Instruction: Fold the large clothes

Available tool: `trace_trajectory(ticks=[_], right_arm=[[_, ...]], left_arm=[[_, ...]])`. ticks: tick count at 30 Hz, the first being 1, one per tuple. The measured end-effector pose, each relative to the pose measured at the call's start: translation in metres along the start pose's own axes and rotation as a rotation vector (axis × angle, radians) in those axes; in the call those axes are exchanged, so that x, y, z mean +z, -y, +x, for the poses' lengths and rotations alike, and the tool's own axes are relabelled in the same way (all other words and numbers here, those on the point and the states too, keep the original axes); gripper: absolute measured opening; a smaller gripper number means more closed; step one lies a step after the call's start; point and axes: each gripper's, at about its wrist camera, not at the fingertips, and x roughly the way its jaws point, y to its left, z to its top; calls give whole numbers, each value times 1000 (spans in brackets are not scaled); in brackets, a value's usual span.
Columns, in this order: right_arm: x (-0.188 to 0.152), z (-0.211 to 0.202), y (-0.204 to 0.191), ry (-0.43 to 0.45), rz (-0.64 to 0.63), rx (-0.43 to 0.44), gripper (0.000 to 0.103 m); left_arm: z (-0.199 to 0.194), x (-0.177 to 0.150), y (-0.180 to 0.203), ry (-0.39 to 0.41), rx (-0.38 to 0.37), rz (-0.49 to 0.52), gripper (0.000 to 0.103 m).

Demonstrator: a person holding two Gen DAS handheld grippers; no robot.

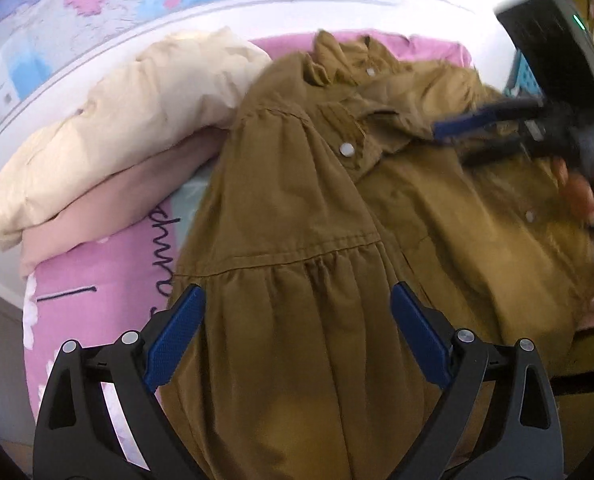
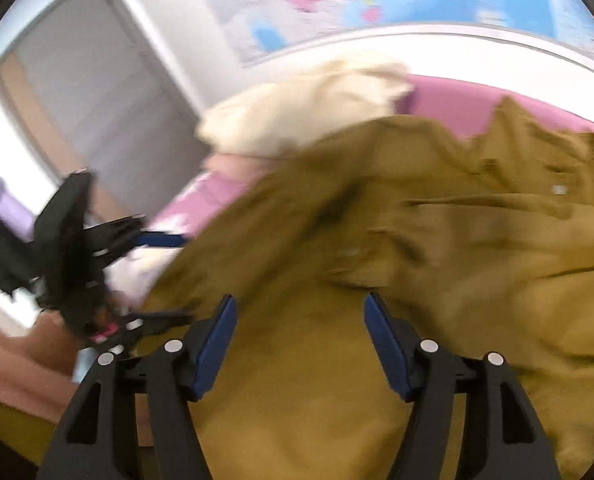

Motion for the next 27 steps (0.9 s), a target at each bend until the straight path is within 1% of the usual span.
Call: trace_trajectory(ticks=[2, 5, 7, 9, 10, 11, 12, 13, 17, 19, 22, 24, 25, 27], right_arm=[[-4, 23, -20, -53, -13, 65, 65], [-7, 52, -37, -113, -21, 85, 65], [-9, 75, -43, -156, 12, 151, 65], [-9, 89, -49, -177, 22, 162, 64], [-10, 95, -53, -183, 25, 181, 63], [-11, 98, -56, -187, 29, 189, 60], [-11, 102, -59, -194, 34, 204, 39], [-10, 104, -64, -205, 27, 225, 13], [-3, 77, -83, -137, -25, 220, 7], [1, 54, -79, -104, -51, 209, 6], [20, 25, -80, -59, -89, 184, 6], [31, 9, -81, -32, -108, 154, 6], [35, 1, -80, -21, -104, 155, 6], [43, -22, -76, 17, -105, 138, 6]], left_arm=[[-11, -3, -6, 23, -7, -29, 92], [-28, -6, -14, 68, 0, -62, 92], [-37, -10, -19, 92, 19, -77, 92], [-44, -14, -22, 106, 18, -92, 92], [-46, -17, -24, 110, 15, -99, 92], [-47, -17, -24, 112, 16, -104, 92], [-48, -19, -26, 115, 21, -110, 92], [-49, -20, -27, 118, 21, -115, 92], [-61, -25, -39, 142, 17, -138, 92], [-71, -27, -44, 171, -1, -151, 92], [-79, -24, -48, 203, -29, -164, 92], [-83, -21, -46, 223, -38, -155, 92], [-85, -20, -45, 233, -38, -148, 92], [-94, -16, -41, 271, -40, -123, 92]])
